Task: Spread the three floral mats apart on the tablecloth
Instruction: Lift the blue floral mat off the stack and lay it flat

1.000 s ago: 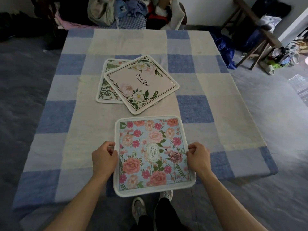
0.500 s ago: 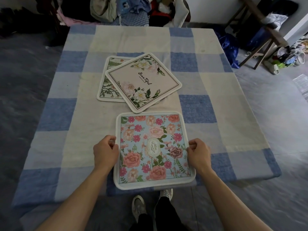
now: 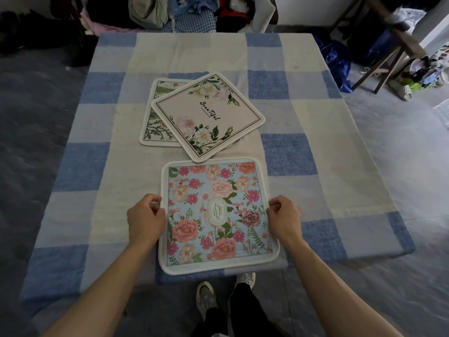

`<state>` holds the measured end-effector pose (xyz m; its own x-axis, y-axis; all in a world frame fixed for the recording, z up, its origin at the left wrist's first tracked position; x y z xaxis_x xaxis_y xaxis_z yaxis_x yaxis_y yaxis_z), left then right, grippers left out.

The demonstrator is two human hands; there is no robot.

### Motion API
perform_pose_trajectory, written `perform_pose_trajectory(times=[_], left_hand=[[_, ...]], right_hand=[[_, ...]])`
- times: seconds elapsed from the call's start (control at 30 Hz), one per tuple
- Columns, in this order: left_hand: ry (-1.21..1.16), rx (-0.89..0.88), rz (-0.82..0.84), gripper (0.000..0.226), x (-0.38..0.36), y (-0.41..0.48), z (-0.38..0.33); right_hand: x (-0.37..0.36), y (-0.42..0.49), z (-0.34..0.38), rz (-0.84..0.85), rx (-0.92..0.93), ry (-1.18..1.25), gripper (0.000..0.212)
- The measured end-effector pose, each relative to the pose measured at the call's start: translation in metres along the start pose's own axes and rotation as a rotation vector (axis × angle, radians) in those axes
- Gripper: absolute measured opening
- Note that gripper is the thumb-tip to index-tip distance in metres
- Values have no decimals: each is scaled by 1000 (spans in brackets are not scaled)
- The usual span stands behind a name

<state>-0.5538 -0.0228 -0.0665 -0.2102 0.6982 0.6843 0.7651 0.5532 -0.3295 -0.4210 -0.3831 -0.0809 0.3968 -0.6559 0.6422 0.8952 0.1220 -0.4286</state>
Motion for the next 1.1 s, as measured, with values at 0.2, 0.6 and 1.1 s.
perform_pose_trajectory(times=[0.2,0.6,1.1], left_hand=[[-19,-18,21,20,-16,-2,-7],[22,-54,3,15,-17,-3,-3],[228,-235,63,28,-31,-20,-12]], right_hand=[[17,1,-11,-41,-13,0,11],[15,0,-11,-31,-26,-8,10],[-6,-21,8,90,120,-242,44]])
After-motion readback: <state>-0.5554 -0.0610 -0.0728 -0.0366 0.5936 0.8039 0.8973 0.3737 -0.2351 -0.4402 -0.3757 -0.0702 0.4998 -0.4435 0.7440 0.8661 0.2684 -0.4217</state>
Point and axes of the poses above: each hand's wrist, its own y-axis towards the middle knuckle, its own x-axis out of the back of the hand, z = x × y, the point moved 9 cm from there along y, towards the middle knuckle, and after that the axes turned 13 degrees about z, right-handed, at the moved point
